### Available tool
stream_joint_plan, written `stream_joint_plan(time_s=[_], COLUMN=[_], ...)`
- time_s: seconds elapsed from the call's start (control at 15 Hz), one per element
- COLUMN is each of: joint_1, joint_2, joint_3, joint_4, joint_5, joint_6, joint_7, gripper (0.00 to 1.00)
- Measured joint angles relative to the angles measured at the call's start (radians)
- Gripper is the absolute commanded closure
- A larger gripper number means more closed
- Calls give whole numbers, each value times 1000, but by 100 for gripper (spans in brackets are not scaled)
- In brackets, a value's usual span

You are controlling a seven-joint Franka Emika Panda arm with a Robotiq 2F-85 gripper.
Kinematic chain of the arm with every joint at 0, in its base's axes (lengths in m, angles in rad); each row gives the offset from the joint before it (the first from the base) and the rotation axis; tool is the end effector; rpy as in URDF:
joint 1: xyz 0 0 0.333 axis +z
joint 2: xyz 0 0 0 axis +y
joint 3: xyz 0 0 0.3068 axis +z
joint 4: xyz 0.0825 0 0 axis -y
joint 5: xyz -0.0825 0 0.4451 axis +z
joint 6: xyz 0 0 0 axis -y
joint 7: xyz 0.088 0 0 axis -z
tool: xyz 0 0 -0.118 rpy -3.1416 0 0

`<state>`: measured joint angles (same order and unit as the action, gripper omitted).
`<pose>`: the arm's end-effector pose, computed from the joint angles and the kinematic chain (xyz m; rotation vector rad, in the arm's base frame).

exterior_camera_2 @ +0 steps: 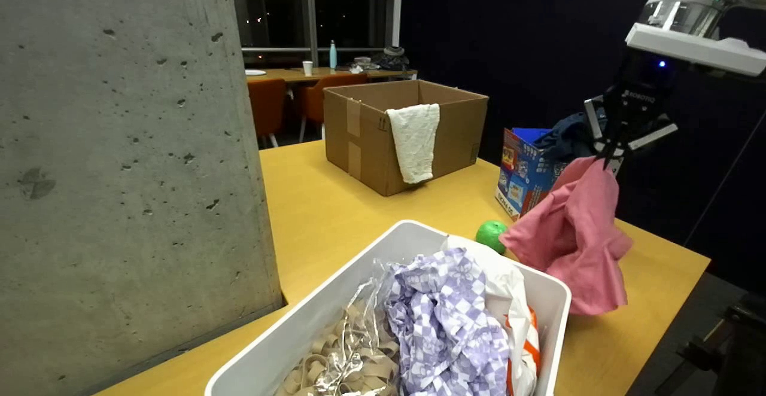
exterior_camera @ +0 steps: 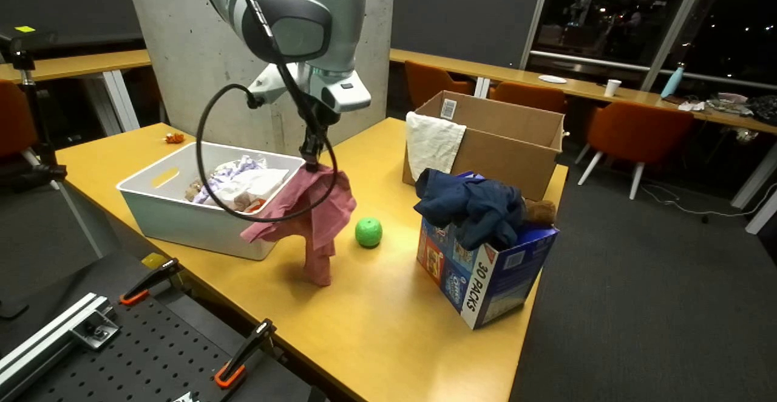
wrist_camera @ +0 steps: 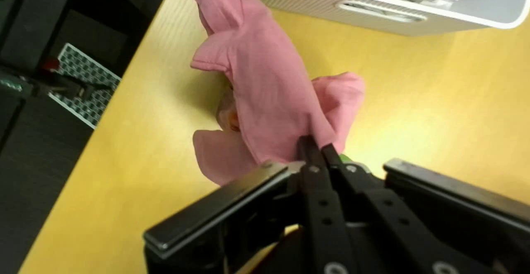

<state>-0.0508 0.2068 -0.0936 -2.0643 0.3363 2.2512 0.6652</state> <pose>0.6195 -0.0778 0.2747 -2.5395 1.4252 0.1143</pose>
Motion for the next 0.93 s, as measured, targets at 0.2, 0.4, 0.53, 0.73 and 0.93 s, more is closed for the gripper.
stream_joint_plan(time_s=[0.2,0.4,0.53,0.73,0.93], joint_1=[-10,-2,8,11,7], joint_2=[62,146,199,262,307], joint_3=[9,54,82,111,116], joint_4=[115,208,257,331,403], joint_5=[8,14,13,8,-4], joint_6=[-30,-32,-33,-44,-91], joint_7=[-159,-275,-350,-477,-618], gripper=[99,99,99,99,99])
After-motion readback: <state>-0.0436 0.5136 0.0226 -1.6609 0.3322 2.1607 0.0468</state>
